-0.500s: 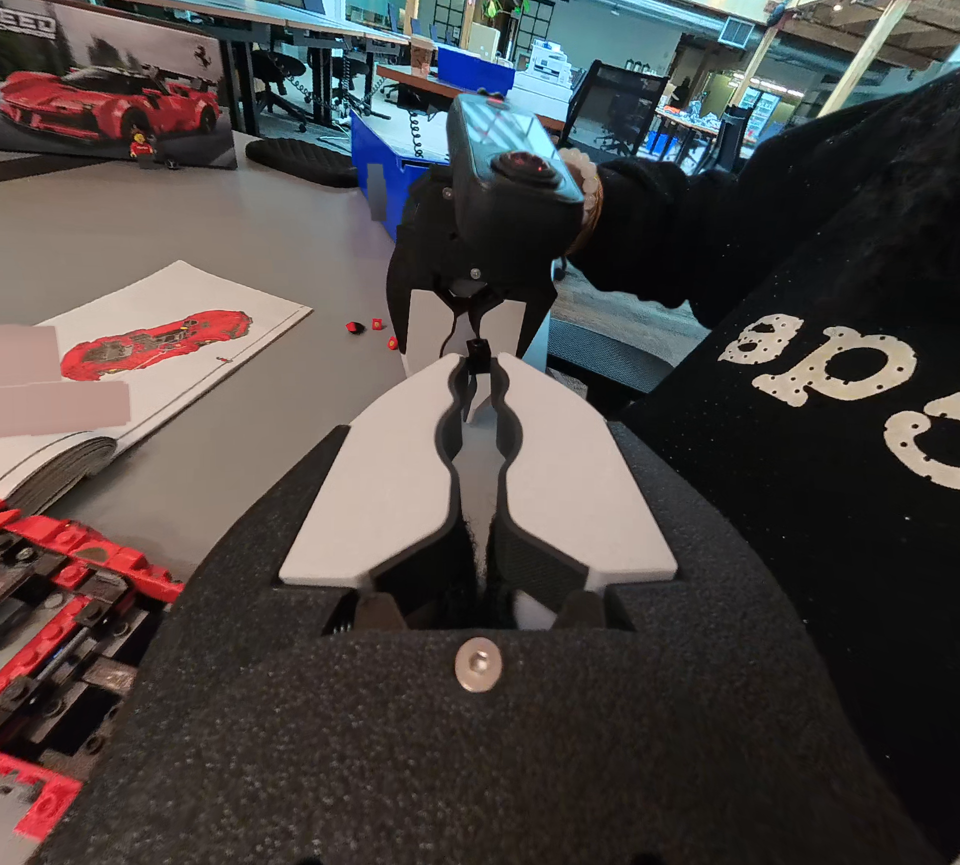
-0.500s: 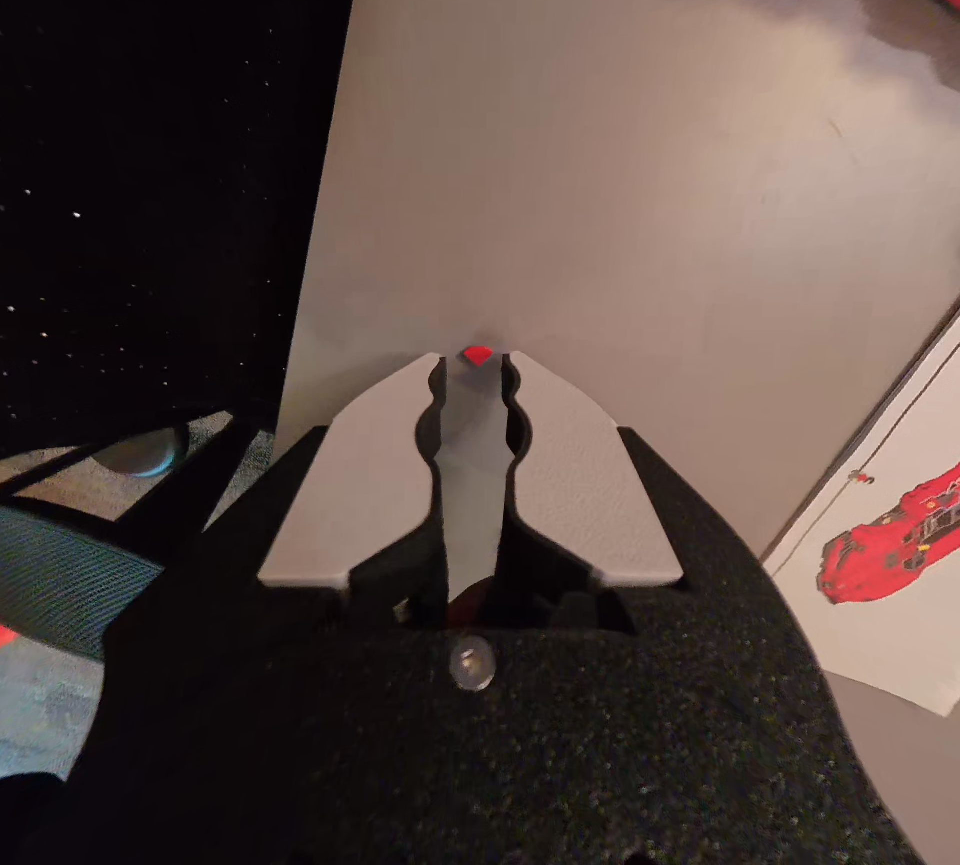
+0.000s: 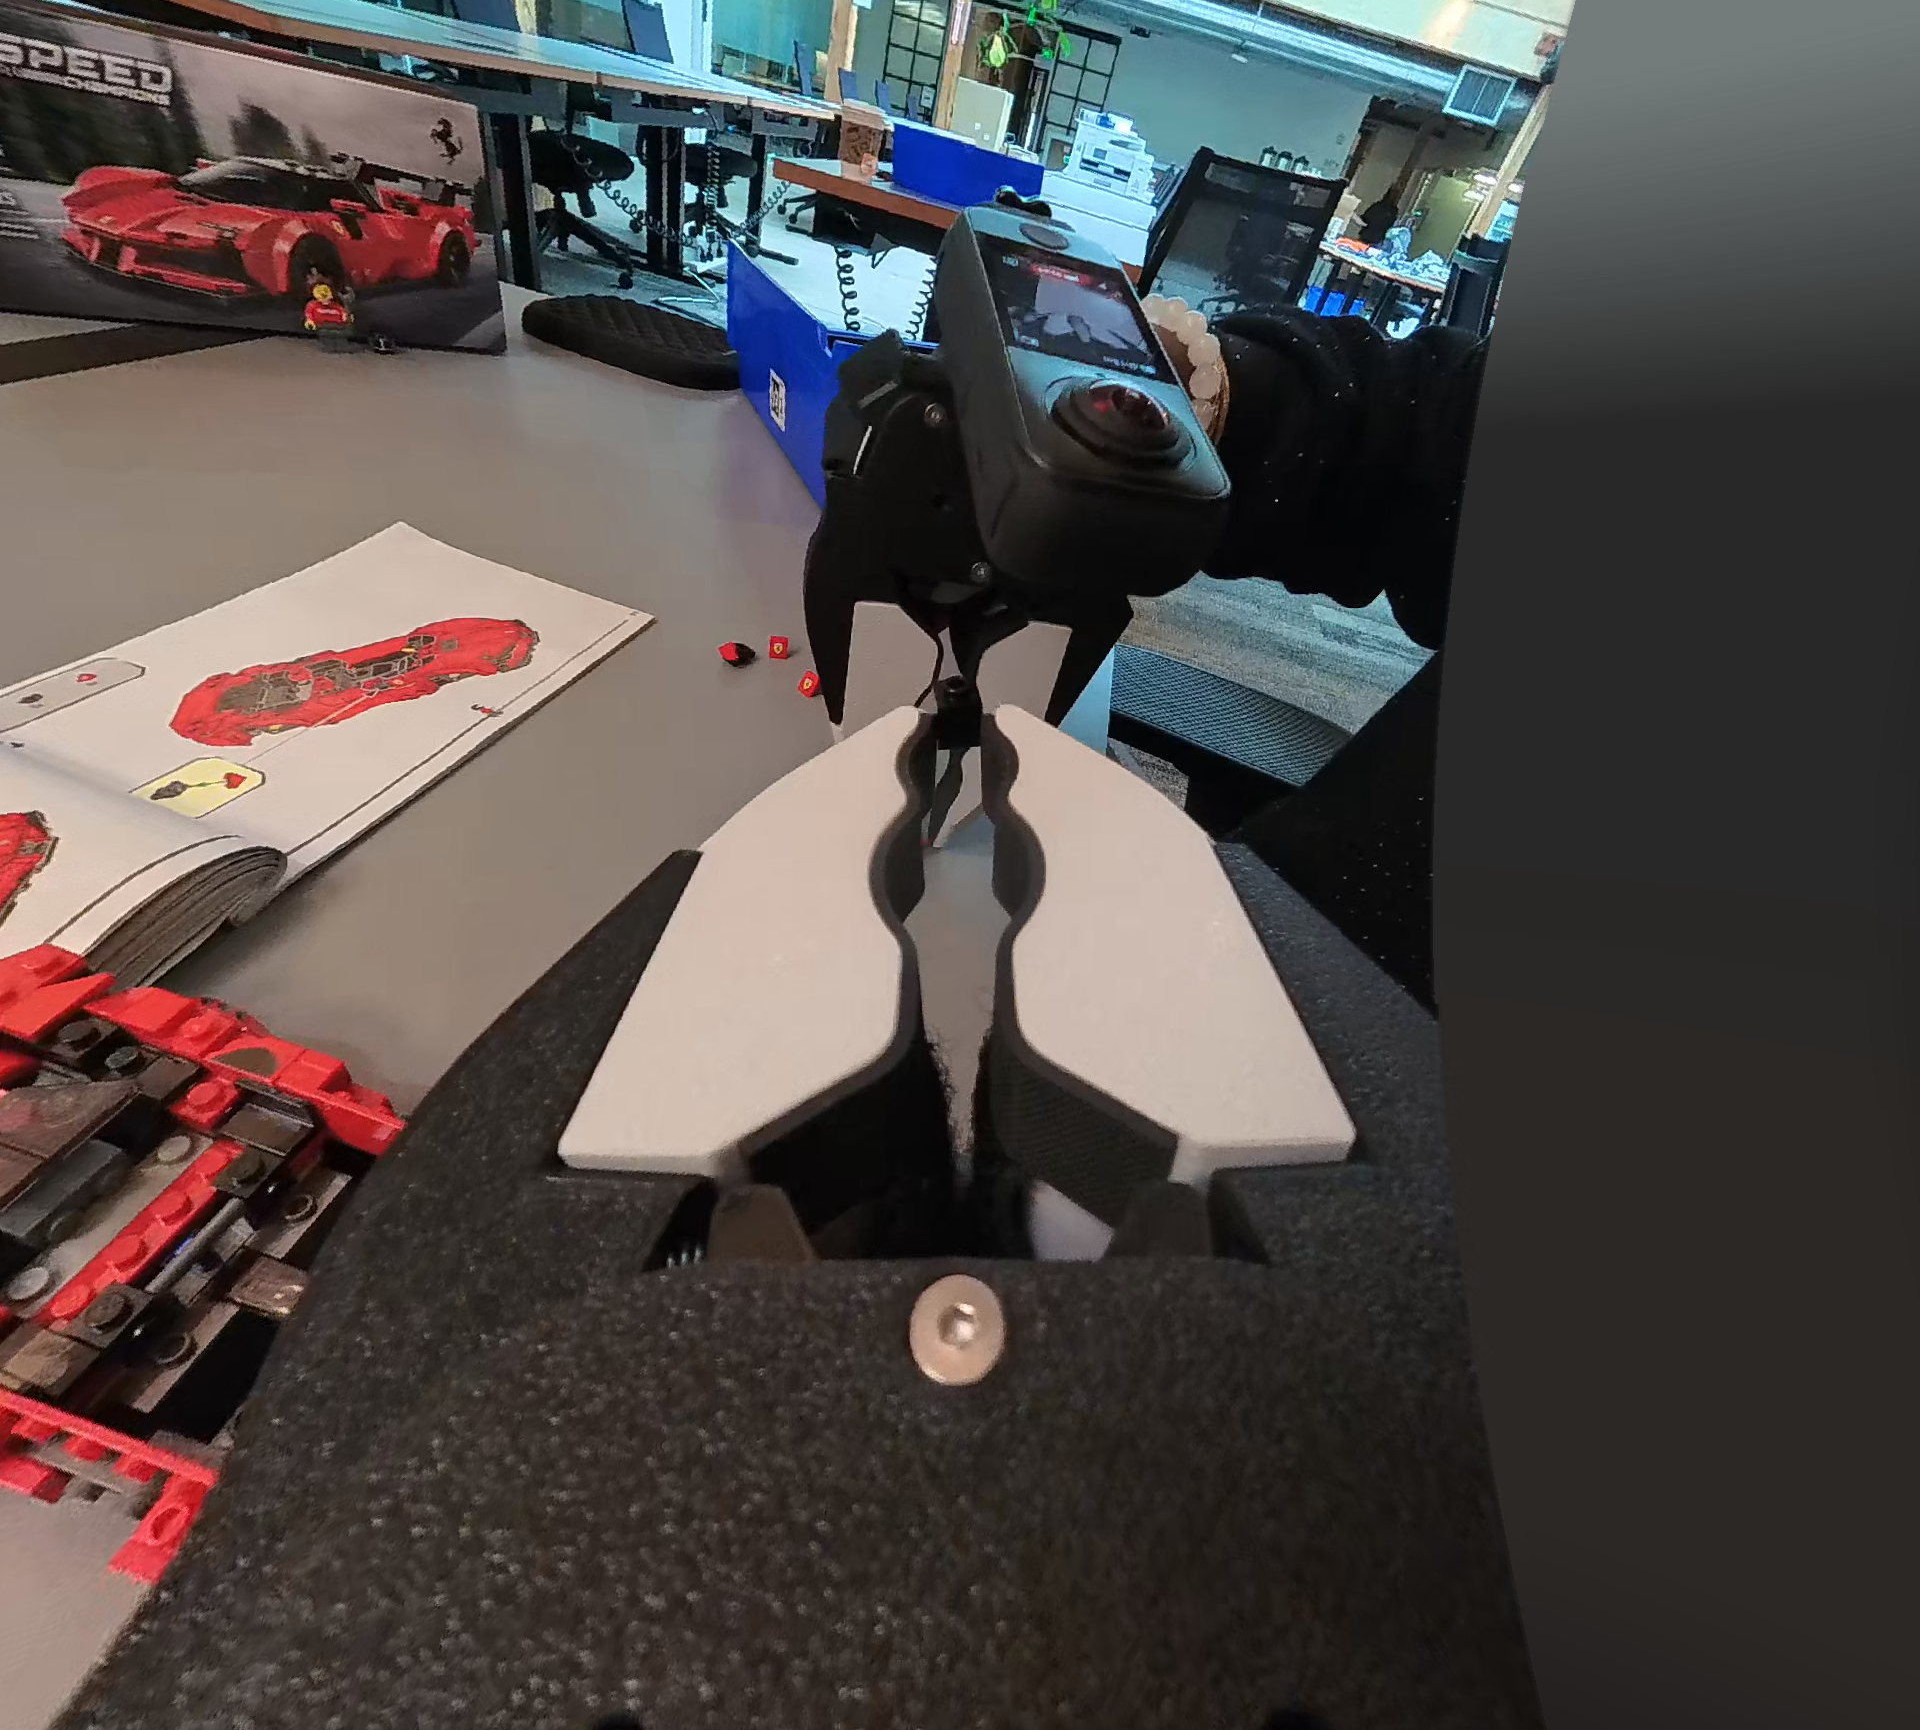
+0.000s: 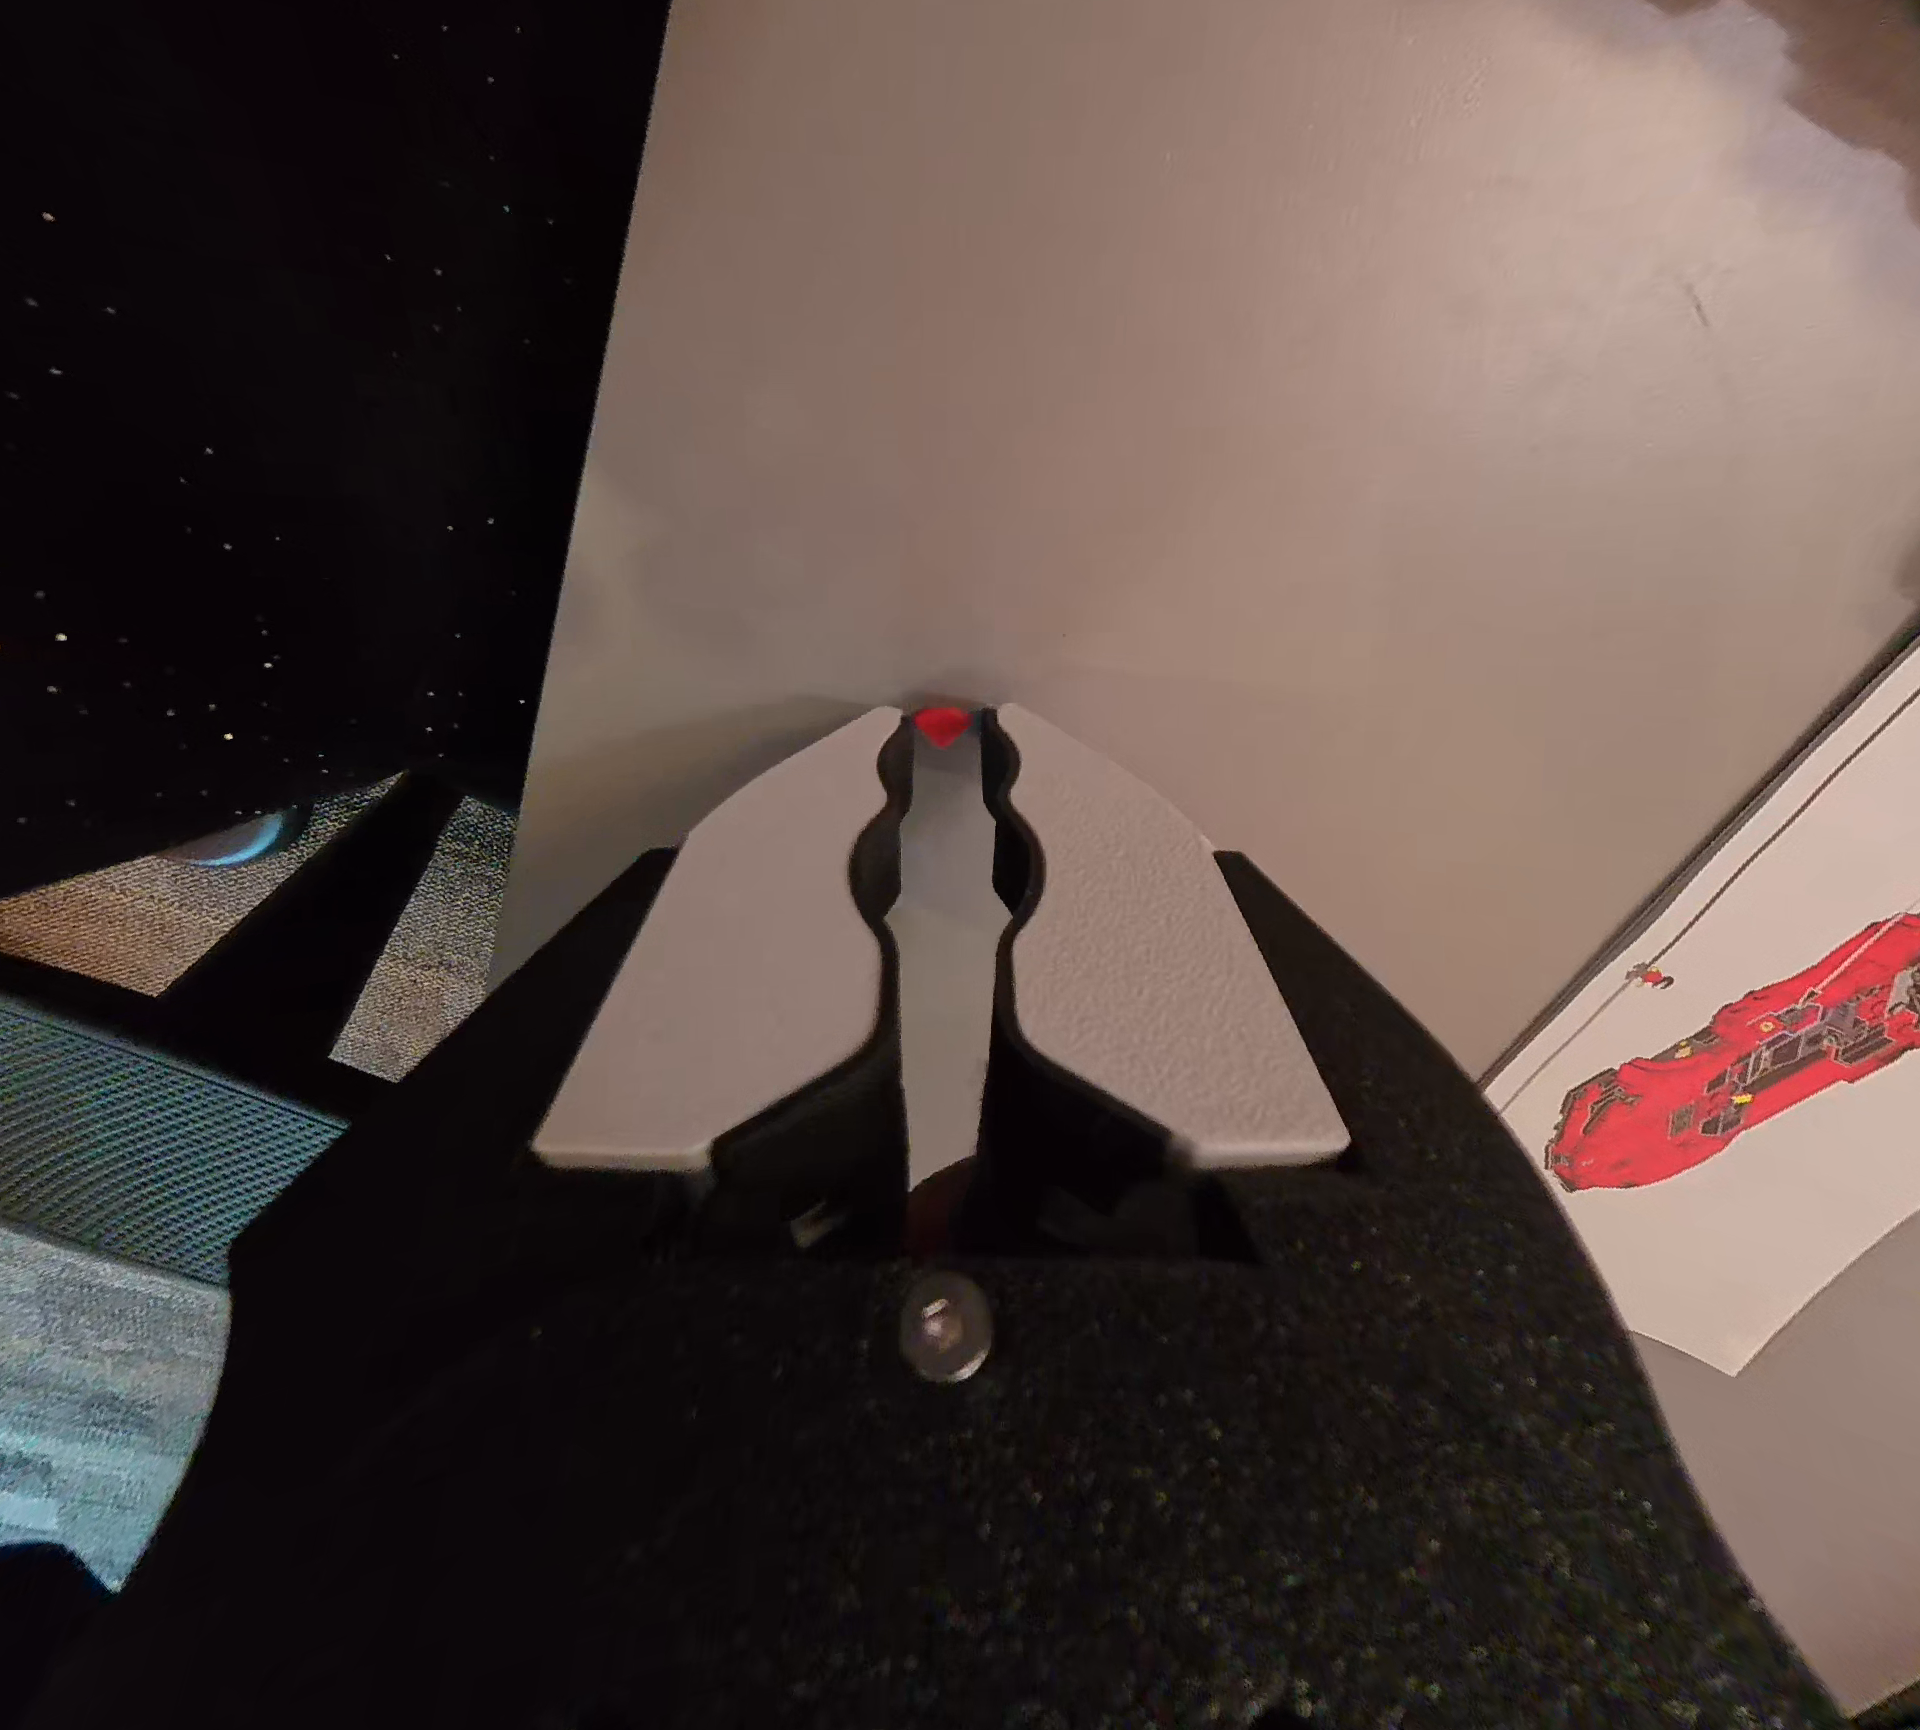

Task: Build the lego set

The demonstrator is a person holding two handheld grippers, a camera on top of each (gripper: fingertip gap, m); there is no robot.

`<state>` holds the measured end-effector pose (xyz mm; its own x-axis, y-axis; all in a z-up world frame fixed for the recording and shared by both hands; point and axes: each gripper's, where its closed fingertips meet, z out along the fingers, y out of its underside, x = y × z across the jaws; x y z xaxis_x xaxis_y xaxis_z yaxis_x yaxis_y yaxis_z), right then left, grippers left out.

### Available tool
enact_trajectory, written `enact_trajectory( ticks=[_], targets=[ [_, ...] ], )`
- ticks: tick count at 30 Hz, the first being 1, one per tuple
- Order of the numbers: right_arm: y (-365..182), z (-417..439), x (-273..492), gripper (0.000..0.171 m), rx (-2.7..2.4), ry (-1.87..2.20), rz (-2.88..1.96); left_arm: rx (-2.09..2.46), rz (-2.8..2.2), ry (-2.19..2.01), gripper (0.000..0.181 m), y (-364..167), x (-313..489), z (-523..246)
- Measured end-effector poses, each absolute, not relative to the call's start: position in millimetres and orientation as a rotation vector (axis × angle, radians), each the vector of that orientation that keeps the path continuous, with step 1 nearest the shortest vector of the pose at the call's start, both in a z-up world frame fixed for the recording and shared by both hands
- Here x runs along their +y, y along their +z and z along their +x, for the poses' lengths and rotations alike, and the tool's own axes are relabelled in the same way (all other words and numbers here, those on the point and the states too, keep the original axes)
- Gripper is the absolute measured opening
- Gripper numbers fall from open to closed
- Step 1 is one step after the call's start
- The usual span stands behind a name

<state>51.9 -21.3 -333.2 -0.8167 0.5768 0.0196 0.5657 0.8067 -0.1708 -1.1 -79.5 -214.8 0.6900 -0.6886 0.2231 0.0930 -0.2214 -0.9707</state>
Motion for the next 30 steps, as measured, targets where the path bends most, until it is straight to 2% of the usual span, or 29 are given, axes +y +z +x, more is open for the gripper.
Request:
enact_trajectory(
  ticks=[10,13,16,19,24,30],
  targets=[
    [-333,49,-22,0.01,-2.867,0.326,-0.956,0.488,-1.654,-0.776,0.008,-216,-78,-1],
    [-305,34,-35,0.01,-2.603,0.855,-1.104,0.469,-1.626,-0.78,0.008,-213,-77,-5],
    [-218,14,-37,0.009,-1.899,1.744,-1.166,0.438,-1.522,-0.841,0.008,-197,-79,-7],
    [-157,31,-25,0.008,-1.33,2.352,-1.01,0.408,-1.437,-0.913,0.007,-182,-80,-2],
    [-132,49,-24,0.008,-1.066,2.616,-0.841,0.42,-1.366,-0.901,0.007,-166,-78,17],
    [-123,62,-31,0.008,-1.069,2.632,-0.744,0.442,-1.349,-0.844,0.007,-159,-75,28]
  ],
)
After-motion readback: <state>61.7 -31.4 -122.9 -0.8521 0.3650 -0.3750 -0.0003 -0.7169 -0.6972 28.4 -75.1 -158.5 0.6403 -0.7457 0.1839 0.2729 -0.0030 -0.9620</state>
